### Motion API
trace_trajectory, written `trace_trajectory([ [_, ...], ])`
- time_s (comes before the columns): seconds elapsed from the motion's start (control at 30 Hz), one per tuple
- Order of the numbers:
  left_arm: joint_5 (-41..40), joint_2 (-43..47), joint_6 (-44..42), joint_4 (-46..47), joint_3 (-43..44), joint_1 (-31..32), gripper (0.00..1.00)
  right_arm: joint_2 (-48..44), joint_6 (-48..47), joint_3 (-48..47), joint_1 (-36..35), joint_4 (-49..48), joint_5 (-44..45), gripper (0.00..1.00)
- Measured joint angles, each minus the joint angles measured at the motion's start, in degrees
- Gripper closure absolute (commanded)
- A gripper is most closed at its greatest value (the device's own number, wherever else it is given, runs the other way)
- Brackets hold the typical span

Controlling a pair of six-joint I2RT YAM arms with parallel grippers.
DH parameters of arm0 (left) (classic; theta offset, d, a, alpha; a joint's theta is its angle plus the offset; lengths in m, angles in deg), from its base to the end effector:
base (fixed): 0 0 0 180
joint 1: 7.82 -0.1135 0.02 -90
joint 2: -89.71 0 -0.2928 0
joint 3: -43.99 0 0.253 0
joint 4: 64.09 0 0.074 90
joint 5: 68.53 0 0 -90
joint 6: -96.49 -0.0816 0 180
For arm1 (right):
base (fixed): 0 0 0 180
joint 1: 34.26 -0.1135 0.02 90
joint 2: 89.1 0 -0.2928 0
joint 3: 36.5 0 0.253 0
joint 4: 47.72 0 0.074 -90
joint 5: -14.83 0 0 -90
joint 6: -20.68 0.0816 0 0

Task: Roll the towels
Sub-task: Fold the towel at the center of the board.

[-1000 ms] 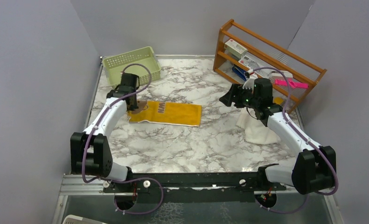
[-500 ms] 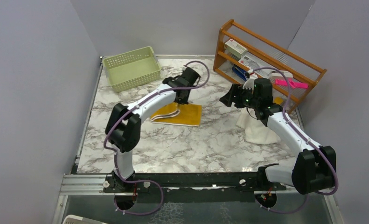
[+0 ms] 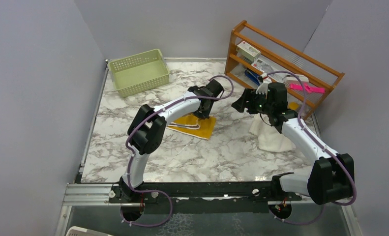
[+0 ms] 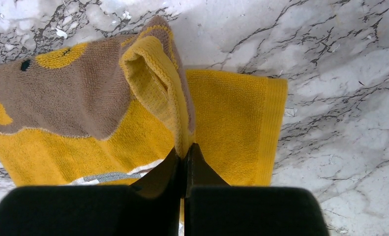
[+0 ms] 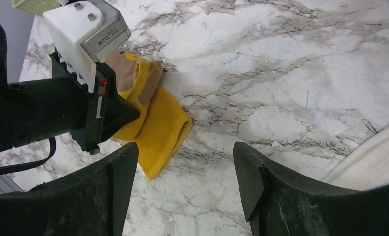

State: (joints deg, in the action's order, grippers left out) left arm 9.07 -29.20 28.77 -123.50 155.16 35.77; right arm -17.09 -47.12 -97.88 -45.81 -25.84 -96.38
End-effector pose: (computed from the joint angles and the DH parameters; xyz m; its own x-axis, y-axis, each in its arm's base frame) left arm 0.3539 -0.3127 0.1941 -0.8500 0.2980 -0.4344 0.3142 0.9487 0.0359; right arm 0.2927 0.0899 0.2647 -0.6710 0.2224 -0.7073 -0.2506 0.8298 0.4987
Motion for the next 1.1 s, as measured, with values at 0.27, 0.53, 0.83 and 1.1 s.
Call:
trace_trajectory([
  [0.27,-0.15,0.20,-2.34,-4.33,4.13,-0.02,1.00,0.44,0.00,0.04,0.00,0.00,0.00,0.28],
  [0.53,-0.63,5.22,-8.24,-9.49,8.55,-0.07,1.00,0.44,-0.02,0.04,0.00,0.00,0.00,0.29],
  [0.83,-0.13,10.05,-11.52,-11.45,0.72,-0.04,1.00,0.42,-0.04,0.04,0.00,0.09,0.00,0.28],
  [1.1,0.17,9.99,-11.78,-11.52,-2.36,0.72,1.00,0.39,-0.44,0.04,0.00,1.22,0.42,0.28],
])
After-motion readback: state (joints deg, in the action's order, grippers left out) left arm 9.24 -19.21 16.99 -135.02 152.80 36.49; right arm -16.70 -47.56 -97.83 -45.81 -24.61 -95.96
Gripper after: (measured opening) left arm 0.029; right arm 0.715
